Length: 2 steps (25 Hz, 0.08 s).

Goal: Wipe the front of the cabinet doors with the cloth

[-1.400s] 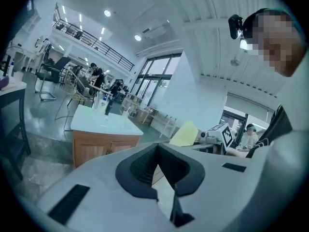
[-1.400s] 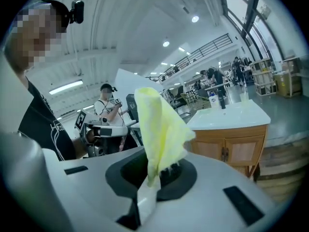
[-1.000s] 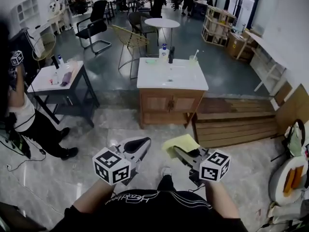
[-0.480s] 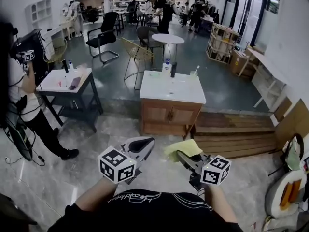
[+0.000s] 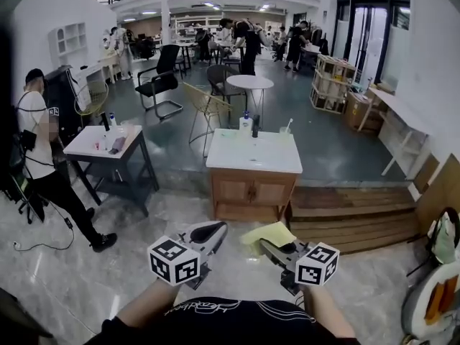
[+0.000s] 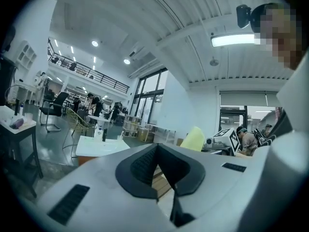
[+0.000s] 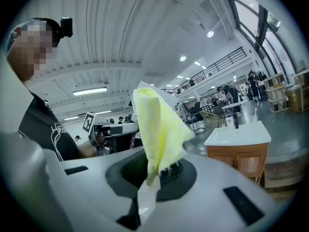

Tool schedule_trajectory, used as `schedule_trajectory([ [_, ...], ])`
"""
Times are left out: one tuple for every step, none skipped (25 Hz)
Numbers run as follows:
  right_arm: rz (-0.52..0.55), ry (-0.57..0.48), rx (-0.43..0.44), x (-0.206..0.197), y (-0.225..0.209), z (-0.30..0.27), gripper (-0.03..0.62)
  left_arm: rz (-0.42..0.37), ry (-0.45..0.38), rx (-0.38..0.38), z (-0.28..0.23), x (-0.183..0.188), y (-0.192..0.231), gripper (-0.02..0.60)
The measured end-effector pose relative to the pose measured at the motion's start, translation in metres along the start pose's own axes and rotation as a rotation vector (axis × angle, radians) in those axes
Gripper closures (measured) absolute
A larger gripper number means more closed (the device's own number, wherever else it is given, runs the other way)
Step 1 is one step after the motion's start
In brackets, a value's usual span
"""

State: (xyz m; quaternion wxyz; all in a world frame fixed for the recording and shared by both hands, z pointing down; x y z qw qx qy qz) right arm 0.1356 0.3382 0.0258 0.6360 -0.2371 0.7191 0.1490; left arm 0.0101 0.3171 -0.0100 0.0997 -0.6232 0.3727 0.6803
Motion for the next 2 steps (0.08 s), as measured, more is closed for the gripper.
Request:
schedule_trajectory([
  [-0.004, -0.005, 0.004, 0.0001, -0.0001, 0.0067, 0.553, -0.002, -0.006, -0.001, -0.0018, -0.0012, -0.0073, 0.575],
  [-0.007, -0.011, 0.008, 0.0004, -0.0002, 0.0134, 0.553, -0.006, -0.013, -0.002, -0.0036, -0.0022, -0.0147, 0.575],
])
Point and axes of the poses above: the fingertips, and each gripper's own axes: z backward along the fingers, y to its left, x out of its top, the point moved 2 cm from there along z, backward along the fingers, and after that the axes turned 10 degrees about z, right-handed, at the moved point
